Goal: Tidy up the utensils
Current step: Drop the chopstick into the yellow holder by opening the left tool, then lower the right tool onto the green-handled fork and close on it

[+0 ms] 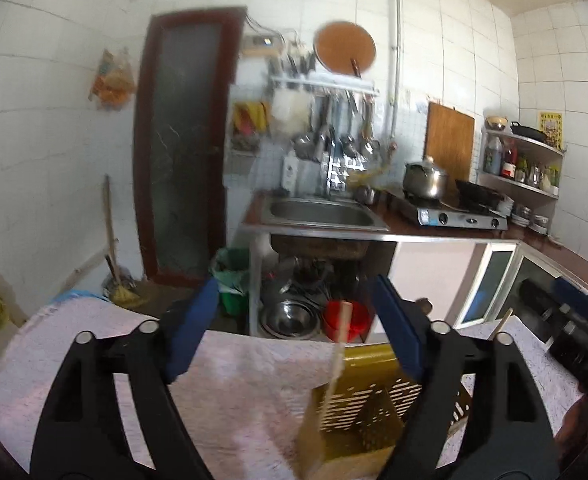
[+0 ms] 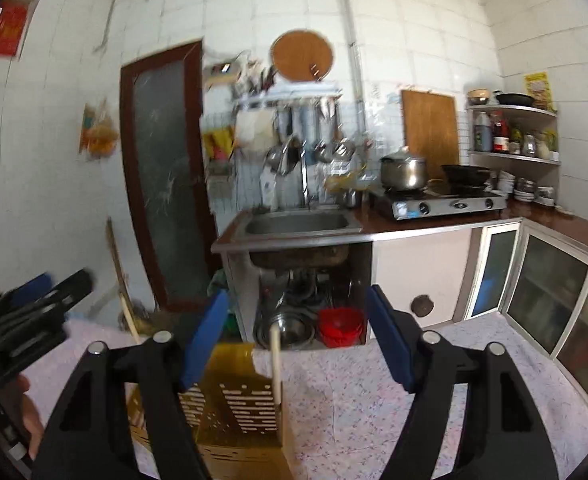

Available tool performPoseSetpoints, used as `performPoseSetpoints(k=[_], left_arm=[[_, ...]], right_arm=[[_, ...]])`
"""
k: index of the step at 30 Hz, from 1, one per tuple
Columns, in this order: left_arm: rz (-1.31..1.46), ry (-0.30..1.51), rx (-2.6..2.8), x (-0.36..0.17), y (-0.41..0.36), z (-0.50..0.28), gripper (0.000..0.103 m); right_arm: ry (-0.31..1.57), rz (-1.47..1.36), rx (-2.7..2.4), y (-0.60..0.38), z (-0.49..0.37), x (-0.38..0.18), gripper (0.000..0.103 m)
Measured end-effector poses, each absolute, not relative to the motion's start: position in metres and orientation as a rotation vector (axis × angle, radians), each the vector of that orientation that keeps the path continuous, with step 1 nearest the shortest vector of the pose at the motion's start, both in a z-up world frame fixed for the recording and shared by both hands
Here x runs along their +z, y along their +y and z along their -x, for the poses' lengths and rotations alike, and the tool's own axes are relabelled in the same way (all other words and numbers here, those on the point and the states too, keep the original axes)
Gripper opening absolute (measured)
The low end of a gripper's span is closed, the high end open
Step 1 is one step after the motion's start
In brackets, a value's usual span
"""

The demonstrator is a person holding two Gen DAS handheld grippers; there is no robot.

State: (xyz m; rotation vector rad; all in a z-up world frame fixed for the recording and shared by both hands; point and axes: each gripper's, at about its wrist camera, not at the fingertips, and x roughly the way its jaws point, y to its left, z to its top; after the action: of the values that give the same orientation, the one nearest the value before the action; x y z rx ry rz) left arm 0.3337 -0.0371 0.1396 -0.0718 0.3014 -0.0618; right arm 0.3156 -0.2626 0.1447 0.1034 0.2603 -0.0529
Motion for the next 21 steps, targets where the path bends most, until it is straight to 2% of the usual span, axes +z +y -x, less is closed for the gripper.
performPoseSetpoints(k=[2,3,7,10,21], left_arm=[[0.074,0.315,-0.057,0.150,-0.025,-0.318,0.094],[0.078,0.322,-0.053,0.154,-0.015,-0.308,0.098],[0.077,0.353,-0.037,0.155,0.012,-0.275,0.098],[0.049,0.422,-0.025,0.140,0.023,-0.262,0.098],[-0.005,0.716,-0.037,0.013,0.029,-0.235,0.098]], right_arm=[[0.249,-0.103,-0.089,-0.268,-0.298,0.157,0.072],[0.248,-0.107,-0.099,-0.270,-0.291,0.159,0.076],[0.283,-0.091,-0.138,-0.267,-0.254,0.157,0.083],[0.354,-0.068,-0.152,-0.258,-0.234,0.130,0.083],[0.655,-0.098,-0.143,-0.224,-0.202,0.005,0.083]])
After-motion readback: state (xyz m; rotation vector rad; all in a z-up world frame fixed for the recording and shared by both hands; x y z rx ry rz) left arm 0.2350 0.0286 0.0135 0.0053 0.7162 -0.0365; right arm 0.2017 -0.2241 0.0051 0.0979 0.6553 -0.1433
